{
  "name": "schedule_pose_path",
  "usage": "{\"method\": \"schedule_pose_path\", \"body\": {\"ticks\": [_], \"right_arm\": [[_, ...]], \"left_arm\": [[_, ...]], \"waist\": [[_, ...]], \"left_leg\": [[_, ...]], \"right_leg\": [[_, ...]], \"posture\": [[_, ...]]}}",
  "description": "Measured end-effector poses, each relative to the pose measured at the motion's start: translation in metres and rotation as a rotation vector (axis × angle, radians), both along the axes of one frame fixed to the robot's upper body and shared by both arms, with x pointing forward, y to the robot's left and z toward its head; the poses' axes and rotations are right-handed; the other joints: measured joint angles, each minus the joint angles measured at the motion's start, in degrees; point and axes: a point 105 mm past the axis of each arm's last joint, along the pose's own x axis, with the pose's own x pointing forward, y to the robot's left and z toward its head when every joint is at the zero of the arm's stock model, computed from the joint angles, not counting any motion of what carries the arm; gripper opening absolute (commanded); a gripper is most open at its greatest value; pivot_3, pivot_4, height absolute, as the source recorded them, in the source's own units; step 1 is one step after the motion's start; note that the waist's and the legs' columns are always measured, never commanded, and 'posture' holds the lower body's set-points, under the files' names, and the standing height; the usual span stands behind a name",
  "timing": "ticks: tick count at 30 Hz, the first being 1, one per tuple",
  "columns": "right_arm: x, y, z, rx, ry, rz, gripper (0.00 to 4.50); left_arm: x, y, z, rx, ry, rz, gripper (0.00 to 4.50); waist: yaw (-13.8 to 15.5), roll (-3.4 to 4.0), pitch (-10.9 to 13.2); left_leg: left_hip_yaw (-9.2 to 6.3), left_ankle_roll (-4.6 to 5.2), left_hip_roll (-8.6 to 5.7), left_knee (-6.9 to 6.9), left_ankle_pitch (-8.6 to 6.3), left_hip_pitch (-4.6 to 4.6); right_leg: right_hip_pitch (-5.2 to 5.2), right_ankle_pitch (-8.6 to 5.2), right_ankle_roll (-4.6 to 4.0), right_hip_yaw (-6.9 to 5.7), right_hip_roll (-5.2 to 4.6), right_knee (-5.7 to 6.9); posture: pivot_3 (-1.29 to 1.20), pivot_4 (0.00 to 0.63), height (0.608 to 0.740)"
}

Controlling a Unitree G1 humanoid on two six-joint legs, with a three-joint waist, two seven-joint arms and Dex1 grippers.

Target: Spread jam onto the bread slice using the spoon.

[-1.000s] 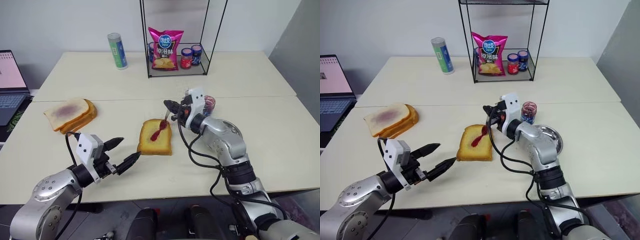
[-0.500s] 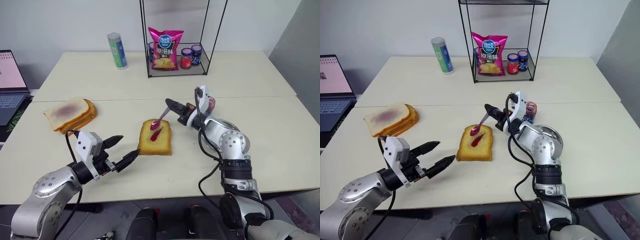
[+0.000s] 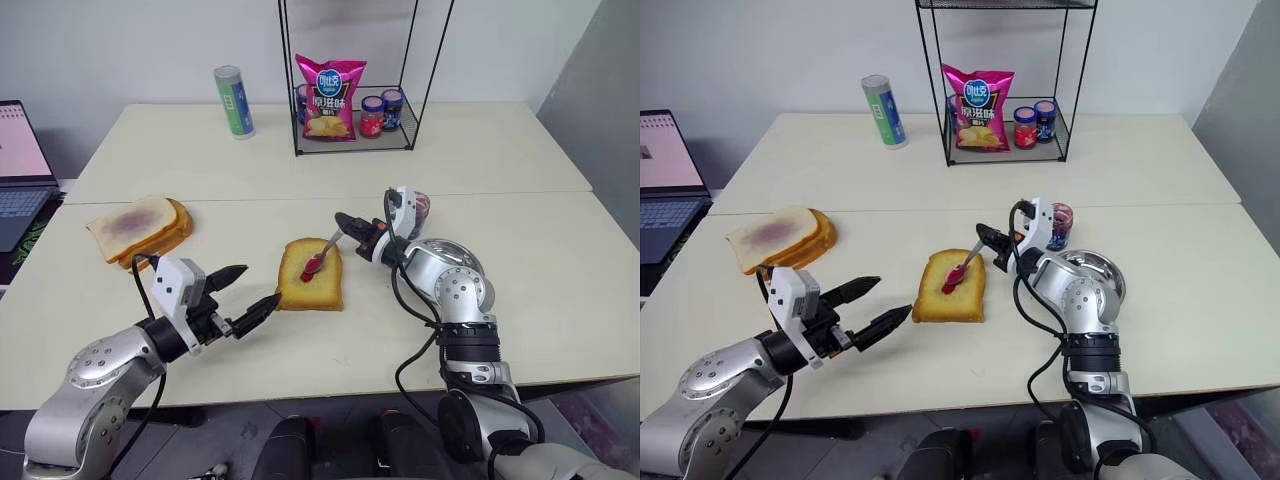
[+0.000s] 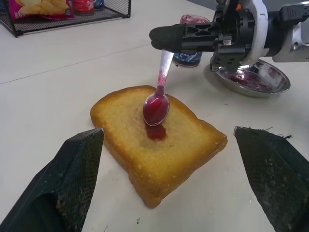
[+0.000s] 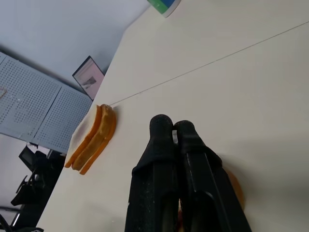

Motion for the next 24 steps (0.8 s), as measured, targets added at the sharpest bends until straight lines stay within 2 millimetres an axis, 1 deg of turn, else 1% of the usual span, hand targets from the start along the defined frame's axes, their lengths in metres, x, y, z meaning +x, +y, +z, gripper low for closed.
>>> {"method": "schedule_pose_path", "body": {"ticks": [3,7,14,18,22,24], "right_arm": [[0.003,-0.005,-0.004,-0.016,0.006,-0.022,0.01],[0.004,-0.010,-0.005,-0.029,-0.001,-0.023,0.01],[-0.002,-0.023,-0.004,-0.067,-0.011,0.008,0.01],[-0.004,-0.029,-0.002,-0.057,0.003,0.016,0.01],[-0.004,-0.030,0.000,-0.018,0.027,0.014,0.01],[-0.004,-0.023,0.008,0.035,0.033,0.022,0.01]], "left_arm": [[0.001,0.001,0.000,0.009,0.001,-0.001,4.50],[0.002,0.001,0.001,0.013,-0.002,-0.002,4.50],[0.003,0.004,-0.003,0.014,0.017,-0.004,4.50],[0.003,0.004,-0.003,0.014,0.017,-0.005,4.50],[0.003,0.004,-0.003,0.014,0.017,-0.004,4.50],[0.003,0.004,-0.003,0.014,0.017,-0.004,4.50]], "waist": [[0.00,0.00,0.00],[0.01,0.00,0.00],[0.07,0.00,0.00],[0.07,0.00,0.00],[0.05,0.00,0.00],[0.02,0.00,0.00]], "left_leg": [[-0.01,0.00,0.00,0.00,0.00,0.00],[-0.01,0.00,0.00,0.01,0.00,0.00],[-0.01,0.00,0.00,0.01,0.00,0.00],[-0.01,0.00,0.00,0.01,0.00,0.00],[-0.01,0.00,0.00,0.00,0.00,0.00],[-0.01,0.00,0.01,0.00,0.00,0.00]], "right_leg": [[0.00,0.00,0.00,-0.01,0.00,0.01],[0.01,0.00,0.00,0.00,0.00,0.01],[0.01,0.00,0.00,-0.01,0.00,0.00],[0.01,0.00,0.00,0.00,0.00,0.00],[0.00,0.00,0.00,0.00,0.00,0.01],[0.00,0.00,0.00,0.00,0.00,0.02]], "posture": [[0.00,0.150,0.740],[0.00,0.150,0.740],[0.00,0.150,0.740],[0.00,0.150,0.740],[0.00,0.150,0.740],[0.00,0.150,0.740]]}}
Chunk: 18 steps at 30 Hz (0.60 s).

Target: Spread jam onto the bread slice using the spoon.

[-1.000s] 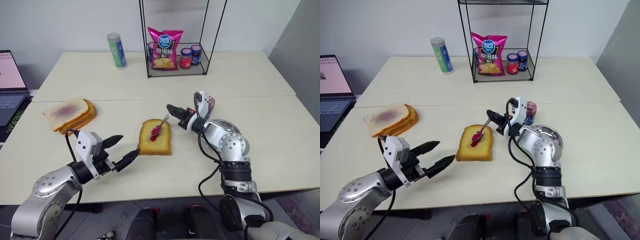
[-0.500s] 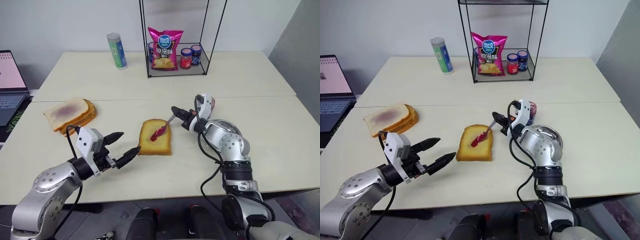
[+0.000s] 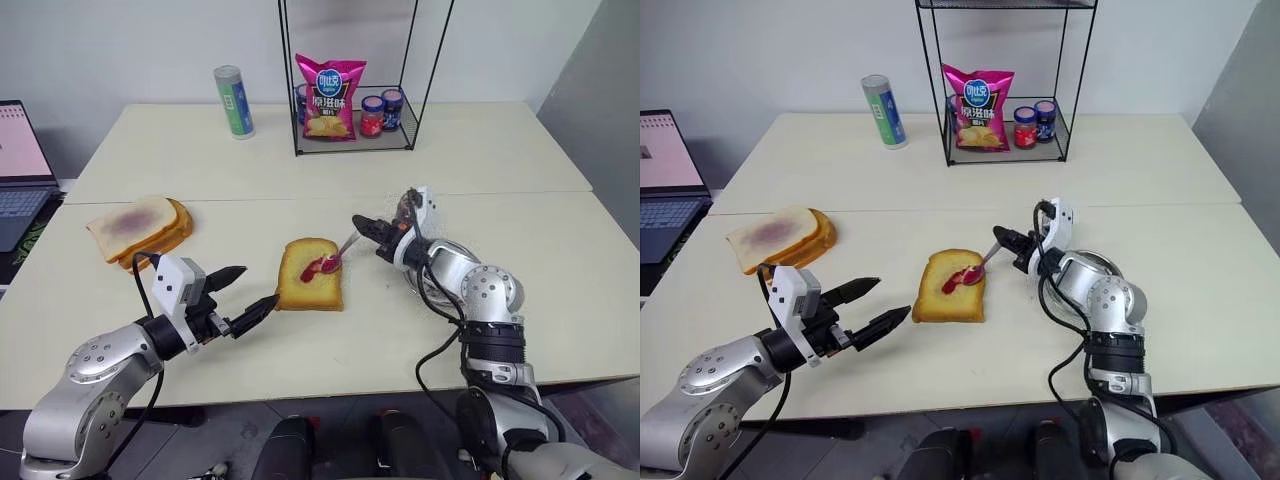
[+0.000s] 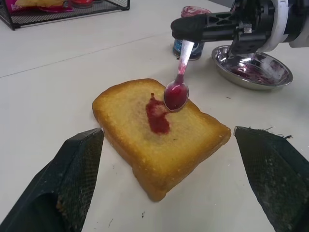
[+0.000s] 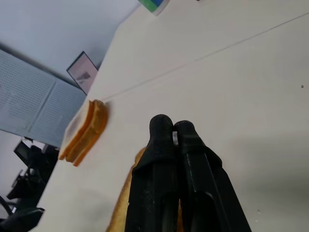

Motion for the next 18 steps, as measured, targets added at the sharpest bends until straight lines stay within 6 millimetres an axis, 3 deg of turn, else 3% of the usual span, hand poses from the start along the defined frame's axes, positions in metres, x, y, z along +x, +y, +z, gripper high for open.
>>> {"method": "schedule_pose_path", "body": {"ticks": [4,9,15,18], "right_arm": [[0.001,0.016,0.011,0.059,0.006,0.025,0.01],[-0.001,0.030,-0.004,0.065,0.067,0.050,0.01],[-0.005,0.025,-0.028,0.007,0.107,0.037,0.01],[-0.006,0.020,-0.027,-0.010,0.084,0.041,0.01]], "left_arm": [[0.000,0.000,0.000,0.000,-0.001,0.000,4.50],[0.000,0.000,0.000,0.000,-0.001,0.001,4.50],[0.000,0.000,-0.001,0.001,0.002,0.001,4.50],[0.000,0.000,0.000,0.002,0.002,0.000,4.50]], "waist": [[-0.06,0.00,0.00],[-0.03,0.00,0.00],[-0.03,0.00,-0.01],[-0.04,0.00,-0.01]], "left_leg": [[-0.01,0.00,0.01,-0.01,0.00,0.00],[0.00,0.00,-0.01,-0.01,0.00,-0.01],[0.00,0.00,-0.01,0.00,0.00,0.00],[0.00,0.00,-0.01,0.00,0.00,0.00]], "right_leg": [[0.00,0.00,0.00,-0.01,0.02,0.00],[0.01,0.00,0.00,0.00,0.01,-0.02],[0.00,0.00,0.00,0.00,0.00,-0.02],[0.01,0.00,0.00,-0.01,0.00,-0.01]], "posture": [[0.00,0.150,0.740],[0.00,0.150,0.740],[0.00,0.150,0.740],[0.00,0.150,0.740]]}}
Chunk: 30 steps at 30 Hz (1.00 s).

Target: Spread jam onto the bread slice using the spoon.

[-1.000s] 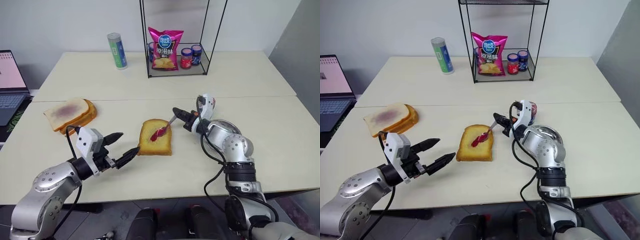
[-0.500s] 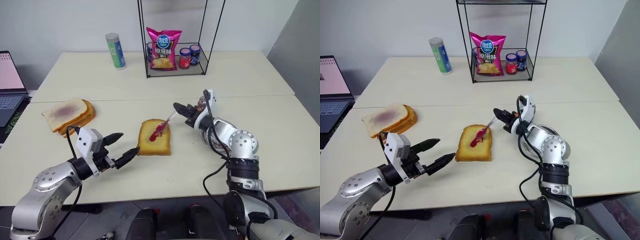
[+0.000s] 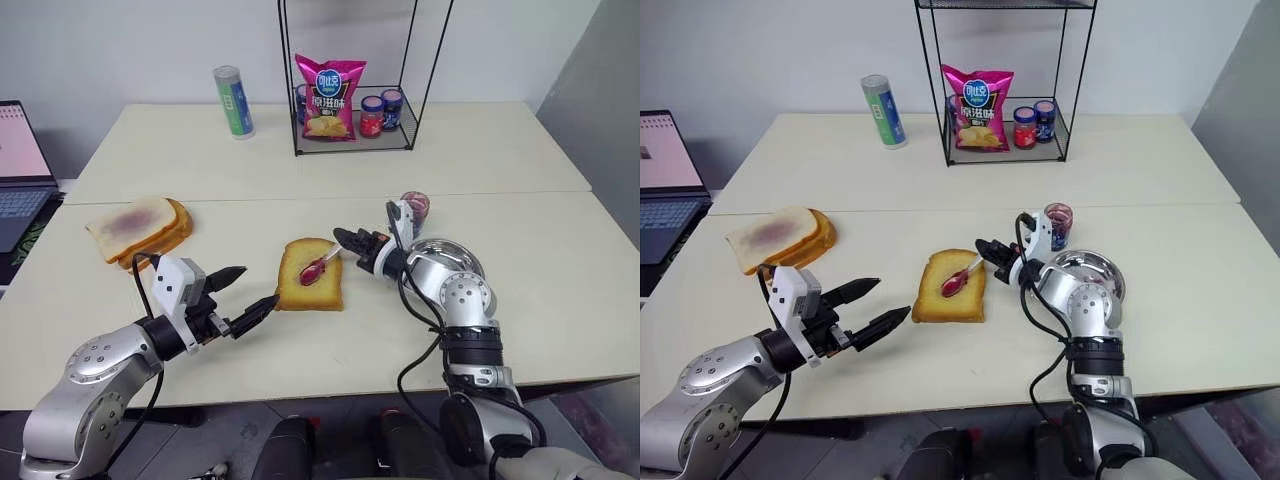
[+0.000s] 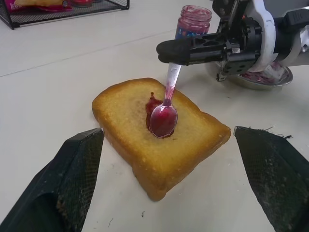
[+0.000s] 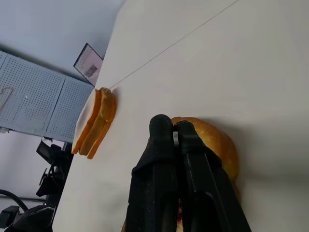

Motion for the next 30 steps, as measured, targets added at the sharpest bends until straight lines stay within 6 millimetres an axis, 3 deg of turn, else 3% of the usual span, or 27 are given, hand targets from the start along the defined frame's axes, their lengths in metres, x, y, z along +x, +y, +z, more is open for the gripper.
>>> {"method": "schedule_pose_path", "body": {"ticks": [13,17,21,26,30], "right_arm": [[-0.003,-0.025,0.007,0.026,-0.002,-0.037,0.01],[-0.008,-0.020,0.021,0.102,-0.024,-0.020,0.01],[-0.013,-0.020,0.049,0.228,-0.078,-0.002,0.01],[-0.020,-0.055,0.084,0.265,-0.197,-0.077,0.01],[-0.028,-0.085,0.092,0.211,-0.251,-0.162,0.01]], "left_arm": [[0.002,-0.002,0.002,0.008,-0.011,-0.017,4.50],[0.002,-0.005,0.003,0.008,-0.022,-0.033,4.50],[0.002,-0.006,0.006,0.026,-0.025,-0.064,4.50],[0.005,-0.018,0.028,0.059,-0.032,-0.193,4.50],[0.006,-0.035,0.043,0.068,-0.053,-0.295,4.50]], "waist": [[0.08,0.00,0.00],[0.03,0.00,0.00],[0.02,0.00,0.00],[0.48,0.00,0.00],[0.19,-0.01,0.00]], "left_leg": [[0.00,0.00,0.00,0.00,0.00,-0.01],[0.00,0.00,0.02,-0.01,0.00,-0.01],[-0.01,0.00,0.02,0.00,0.00,-0.03],[-0.06,0.01,-0.07,0.05,0.00,-0.10],[0.02,0.01,-0.05,0.02,0.00,-0.08]], "right_leg": [[0.00,0.00,0.00,0.00,0.01,0.00],[-0.01,0.00,0.01,0.00,0.01,0.00],[-0.01,0.00,0.01,0.00,0.02,-0.01],[0.01,-0.01,0.11,-0.04,0.17,-0.06],[0.01,0.01,0.12,0.02,0.20,-0.07]], "posture": [[0.00,0.150,0.740],[0.00,0.150,0.740],[0.00,0.150,0.740],[0.00,0.150,0.740],[0.00,0.150,0.740]]}}
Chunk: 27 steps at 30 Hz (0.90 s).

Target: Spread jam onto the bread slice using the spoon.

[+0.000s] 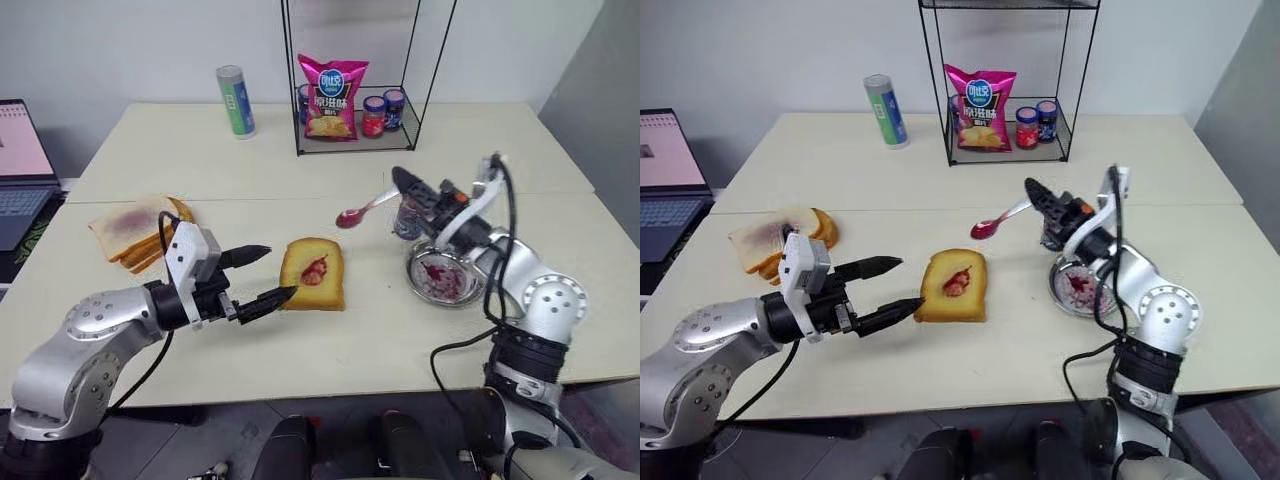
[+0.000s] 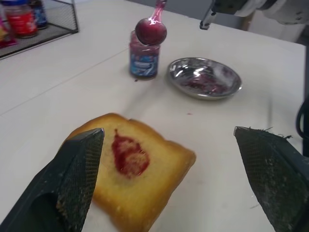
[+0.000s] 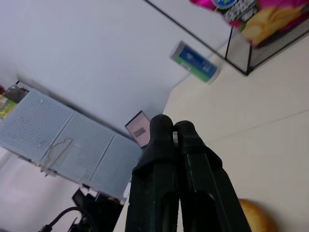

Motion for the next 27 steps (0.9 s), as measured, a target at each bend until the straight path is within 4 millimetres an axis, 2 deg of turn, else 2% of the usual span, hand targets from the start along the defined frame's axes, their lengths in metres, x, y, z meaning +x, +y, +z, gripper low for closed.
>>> {"method": "schedule_pose_path", "body": {"ticks": [1,4,8,9,10,15,19,27], "right_arm": [[-0.004,-0.014,-0.002,-0.034,-0.001,-0.053,0.01],[-0.010,-0.033,-0.001,-0.084,-0.006,-0.122,0.01],[-0.015,-0.057,-0.001,-0.148,-0.019,-0.220,0.01],[-0.019,-0.069,-0.006,-0.175,-0.012,-0.263,0.01],[-0.021,-0.084,-0.021,-0.207,0.027,-0.324,0.01],[-0.023,-0.116,-0.060,-0.236,0.123,-0.443,0.01],[-0.018,-0.128,-0.076,-0.223,0.147,-0.504,0.01],[-0.015,-0.137,-0.096,-0.195,0.171,-0.522,0.01]], "left_arm": [[0.001,-0.010,0.004,0.010,-0.005,-0.052,4.50],[0.001,-0.027,0.010,0.045,-0.032,-0.143,4.50],[0.000,-0.048,0.008,0.065,-0.033,-0.244,4.50],[0.004,-0.059,0.008,0.066,-0.045,-0.278,4.50],[0.008,-0.072,0.007,0.063,-0.064,-0.319,4.50],[0.015,-0.096,-0.012,0.108,-0.072,-0.396,4.50],[0.016,-0.105,-0.020,0.119,-0.078,-0.435,4.50],[0.018,-0.109,-0.018,0.123,-0.102,-0.445,4.50]], "waist": [[0.01,0.00,0.00],[-0.02,0.02,0.01],[-0.40,0.02,0.00],[-0.07,0.10,-0.05],[0.42,0.08,-0.07],[0.53,0.11,-0.08],[0.10,0.11,-0.08],[0.11,0.12,-0.08]], "left_leg": [[0.00,0.00,0.00,-0.01,0.00,-0.01],[0.01,0.00,0.00,-0.01,0.00,-0.02],[0.20,0.00,0.13,-0.01,0.00,0.03],[0.12,0.00,0.11,-0.01,0.00,0.03],[0.06,0.00,0.12,0.00,0.00,0.00],[0.34,0.00,0.18,0.01,0.00,0.05],[0.33,0.00,0.31,0.02,0.00,0.05],[0.29,0.00,0.40,0.02,0.00,0.05]], "right_leg": [[-0.02,0.00,-0.01,0.02,0.01,0.02],[-0.02,-0.03,0.03,0.02,0.05,0.03],[-0.03,-0.11,0.18,0.09,0.22,0.01],[0.01,-0.13,0.21,0.06,0.24,-0.01],[0.05,-0.14,0.23,0.05,0.26,-0.06],[-0.04,-0.09,0.26,0.22,0.31,-0.01],[-0.04,-0.05,0.22,0.19,0.43,-0.01],[-0.04,-0.04,0.21,0.17,0.53,-0.01]], "posture": [[0.00,0.150,0.740],[0.00,0.150,0.740],[0.00,0.150,0.740],[0.00,0.150,0.740],[0.00,0.150,0.740],[0.00,0.150,0.740],[0.00,0.150,0.740],[0.00,0.150,0.740]]}}
